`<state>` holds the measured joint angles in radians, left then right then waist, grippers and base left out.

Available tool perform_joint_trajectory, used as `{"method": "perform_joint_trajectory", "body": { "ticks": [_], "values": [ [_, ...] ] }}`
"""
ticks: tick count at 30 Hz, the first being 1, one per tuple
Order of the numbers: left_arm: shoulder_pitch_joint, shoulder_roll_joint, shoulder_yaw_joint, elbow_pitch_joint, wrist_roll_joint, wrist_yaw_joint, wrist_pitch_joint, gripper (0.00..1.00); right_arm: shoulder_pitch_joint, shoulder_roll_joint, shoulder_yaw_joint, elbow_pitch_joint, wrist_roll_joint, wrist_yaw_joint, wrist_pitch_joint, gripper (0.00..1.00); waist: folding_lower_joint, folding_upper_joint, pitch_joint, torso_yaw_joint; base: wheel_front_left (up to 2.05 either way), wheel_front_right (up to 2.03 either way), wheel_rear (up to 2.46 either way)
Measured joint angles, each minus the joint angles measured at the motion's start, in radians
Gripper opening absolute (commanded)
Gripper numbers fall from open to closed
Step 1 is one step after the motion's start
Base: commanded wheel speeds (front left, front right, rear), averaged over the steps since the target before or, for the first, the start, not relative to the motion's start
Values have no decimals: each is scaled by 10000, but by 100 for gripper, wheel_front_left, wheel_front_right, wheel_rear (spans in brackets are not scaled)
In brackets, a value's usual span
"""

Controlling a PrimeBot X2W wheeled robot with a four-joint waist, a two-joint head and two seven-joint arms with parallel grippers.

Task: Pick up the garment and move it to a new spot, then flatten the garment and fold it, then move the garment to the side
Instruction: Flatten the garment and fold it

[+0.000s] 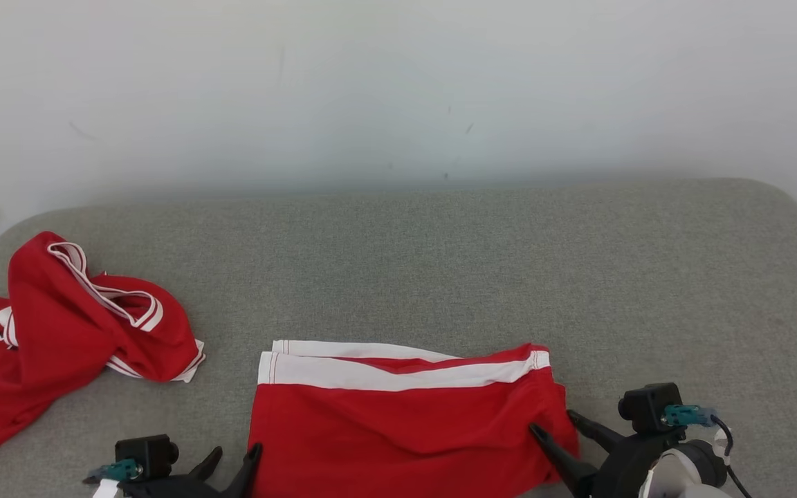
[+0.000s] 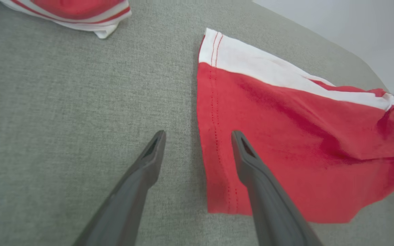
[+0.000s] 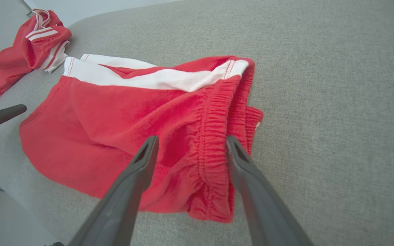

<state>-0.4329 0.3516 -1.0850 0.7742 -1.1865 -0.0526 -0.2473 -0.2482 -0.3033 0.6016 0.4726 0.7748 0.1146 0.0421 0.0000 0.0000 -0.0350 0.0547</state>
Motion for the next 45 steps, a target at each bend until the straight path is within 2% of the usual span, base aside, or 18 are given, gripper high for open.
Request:
{"method": "perform_joint_trajectory", "body": {
  "ticks": [5,7,14,18,25,28,34,45],
  "values": [
    [52,132,276,-537,380,380,-2,100,272,-297,-173,-456,29,-23,-86,100,0,0,-121,-29,0,0,0],
    [163,236,405,-777,556,585,-2,100,410,-380,-286,-617,31,-150,-165,100,0,0,-165,-31,0,0,0],
    [444,629,957,-1758,1333,1438,-2,100,814,-633,-800,-1122,21,-853,-579,100,0,1,-329,15,0,0,0],
    [814,940,1306,-2378,2111,1755,-15,100,1134,-650,-949,-1354,21,-1210,-784,100,0,0,-432,33,0,0,0],
    [1714,1221,2040,-3335,3078,1841,-15,100,1499,-640,-1131,-1720,21,-1687,-966,100,0,0,-484,7,0,0,0],
    [2137,1045,3112,-3329,3499,1833,-19,100,1610,-654,-1233,-1860,21,-1847,-1051,100,0,1,-497,25,0,0,0],
    [2684,702,4360,-3463,4320,1829,-31,100,1593,-644,-1356,-1939,-12,-2029,-1037,100,0,0,-509,158,0,0,0],
    [3269,102,5614,-4301,5735,1829,-31,100,970,-290,-1287,-1191,36,-2205,-299,100,1,0,-328,525,0,0,0]
  ]
}}
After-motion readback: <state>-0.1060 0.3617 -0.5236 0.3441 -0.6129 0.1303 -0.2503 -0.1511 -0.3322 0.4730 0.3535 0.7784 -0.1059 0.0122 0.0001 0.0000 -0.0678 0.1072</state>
